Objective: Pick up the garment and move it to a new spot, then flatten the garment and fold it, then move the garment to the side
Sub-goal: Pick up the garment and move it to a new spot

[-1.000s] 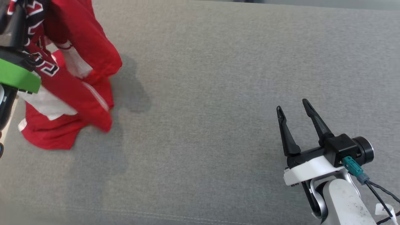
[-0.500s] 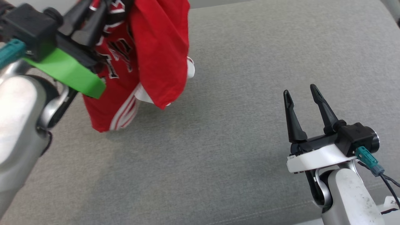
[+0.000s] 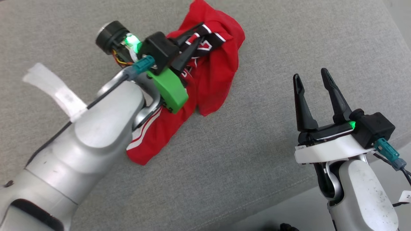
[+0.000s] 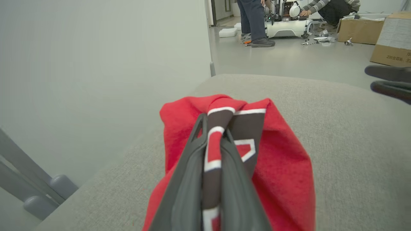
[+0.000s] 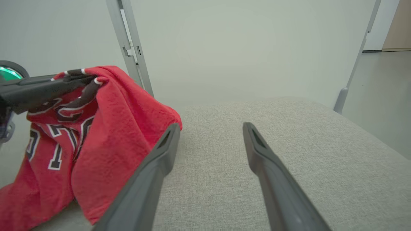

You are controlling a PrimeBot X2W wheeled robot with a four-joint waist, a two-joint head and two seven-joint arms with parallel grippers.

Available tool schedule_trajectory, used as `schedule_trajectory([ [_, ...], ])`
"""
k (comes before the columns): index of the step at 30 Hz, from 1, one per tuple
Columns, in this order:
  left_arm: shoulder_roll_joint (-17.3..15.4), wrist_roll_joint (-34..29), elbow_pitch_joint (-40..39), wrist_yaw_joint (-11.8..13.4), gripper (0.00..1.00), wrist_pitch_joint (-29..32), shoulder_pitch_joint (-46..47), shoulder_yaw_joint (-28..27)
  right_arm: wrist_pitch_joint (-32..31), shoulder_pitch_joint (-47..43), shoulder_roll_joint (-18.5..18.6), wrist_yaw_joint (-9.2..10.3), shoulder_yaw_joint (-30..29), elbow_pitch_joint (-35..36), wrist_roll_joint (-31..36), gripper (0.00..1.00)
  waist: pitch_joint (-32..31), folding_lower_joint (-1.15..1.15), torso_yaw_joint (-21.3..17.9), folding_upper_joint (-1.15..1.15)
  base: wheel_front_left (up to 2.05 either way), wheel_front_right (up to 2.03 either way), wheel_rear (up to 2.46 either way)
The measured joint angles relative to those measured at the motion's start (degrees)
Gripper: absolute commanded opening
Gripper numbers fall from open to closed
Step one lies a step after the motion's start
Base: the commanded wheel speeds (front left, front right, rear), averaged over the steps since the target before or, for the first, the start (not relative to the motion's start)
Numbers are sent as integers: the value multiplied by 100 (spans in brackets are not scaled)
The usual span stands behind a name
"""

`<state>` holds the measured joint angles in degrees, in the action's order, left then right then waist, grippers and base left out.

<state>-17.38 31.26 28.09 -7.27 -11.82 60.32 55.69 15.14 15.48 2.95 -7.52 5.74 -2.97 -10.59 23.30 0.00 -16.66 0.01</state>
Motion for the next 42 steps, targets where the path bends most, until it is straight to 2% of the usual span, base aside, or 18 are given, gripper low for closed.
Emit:
schedule_trajectory([
  [1,196,22,229,-4,0,-91,46,122,0,14,-1,0,-20,21,-18,100,131,0,-65,0,0,0,0],
  [2,302,46,359,-5,22,-142,65,172,0,13,-3,-1,-35,21,-22,100,202,0,-97,0,0,0,0],
  [3,433,70,498,-5,33,-183,83,283,0,13,0,0,-58,18,-22,100,287,0,-133,0,0,0,0],
  [4,543,78,620,-5,86,-201,96,435,0,13,1,0,-63,13,-14,100,364,0,-161,0,0,0,0],
  [5,650,70,734,-14,100,-243,110,568,0,12,0,0,-63,7,16,100,435,0,-182,0,0,0,0],
  [9,964,156,895,-25,100,-300,160,612,0,20,-5,0,-87,-11,97,100,575,0,-153,0,0,0,0],
  [11,1014,113,692,-24,100,-314,161,318,0,41,-5,0,-122,-13,162,100,588,0,-85,0,0,0,0],
  [14,985,-68,282,104,100,-322,-87,-248,0,38,-13,-1,-97,-51,288,100,537,0,16,0,0,0,0],
  [18,804,-370,-242,508,100,-323,-956,-1045,0,-66,-15,0,-73,-100,406,100,316,0,143,0,0,0,0],
  [28,606,-711,-1131,1006,100,-323,-3457,-2839,0,-535,-16,-1,79,-237,679,100,-583,0,764,0,0,0,0],
  [34,797,-995,-1495,1027,100,-324,-4713,-3871,0,-822,-13,0,103,-318,713,100,-1148,0,1152,0,0,0,0],
  [37,949,-1179,-1653,822,100,-331,-5297,-4175,0,-1055,-14,-1,78,-391,713,100,-1416,0,1305,0,0,0,0],
  [38,1076,-1401,-1840,720,100,-331,-5636,-4443,0,-1197,-12,-1,49,-434,713,100,-1600,0,1399,0,0,0,0],
  [42,1261,-1528,-2085,482,100,-332,-6194,-4882,0,-1368,-14,-1,54,-465,715,100,-1903,0,1525,0,0,0,0],
])
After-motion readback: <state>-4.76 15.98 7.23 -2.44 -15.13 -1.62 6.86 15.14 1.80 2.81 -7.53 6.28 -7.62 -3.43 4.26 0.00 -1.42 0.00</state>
